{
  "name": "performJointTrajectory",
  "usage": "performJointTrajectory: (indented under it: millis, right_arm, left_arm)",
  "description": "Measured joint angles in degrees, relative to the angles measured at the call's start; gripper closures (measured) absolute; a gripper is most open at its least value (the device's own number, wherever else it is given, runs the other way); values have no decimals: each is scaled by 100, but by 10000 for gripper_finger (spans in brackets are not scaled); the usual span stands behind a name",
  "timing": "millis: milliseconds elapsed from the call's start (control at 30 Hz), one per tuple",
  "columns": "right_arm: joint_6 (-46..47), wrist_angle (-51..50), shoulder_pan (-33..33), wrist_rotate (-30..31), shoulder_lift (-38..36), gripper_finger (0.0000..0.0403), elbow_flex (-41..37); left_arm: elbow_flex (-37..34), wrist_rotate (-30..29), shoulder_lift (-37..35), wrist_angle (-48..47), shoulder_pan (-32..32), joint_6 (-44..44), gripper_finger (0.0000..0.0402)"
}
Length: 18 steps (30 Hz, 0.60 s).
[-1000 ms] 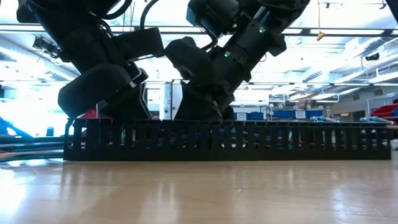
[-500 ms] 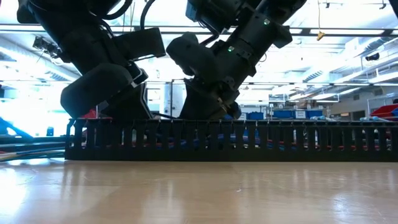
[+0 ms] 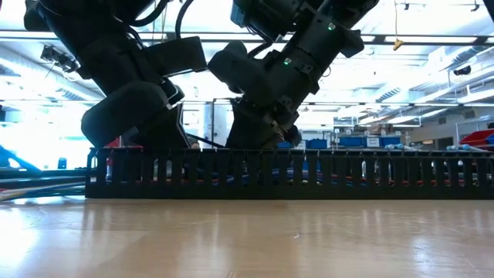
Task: Ziptie cables
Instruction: Put the zip-tied cable wires into the black cable duct
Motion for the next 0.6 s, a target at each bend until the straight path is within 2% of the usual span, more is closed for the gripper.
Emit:
performJointTrajectory:
  millis: [433, 600]
  right_arm:
    - [-5, -90, -146, -460, 1, 403, -1]
    - [49, -120, -326, -836, 2, 403, -4]
  left_arm:
    - [-3, 33, 0, 87, -2, 10, 401]
    - [-9, 13, 0, 152, -7, 133, 401]
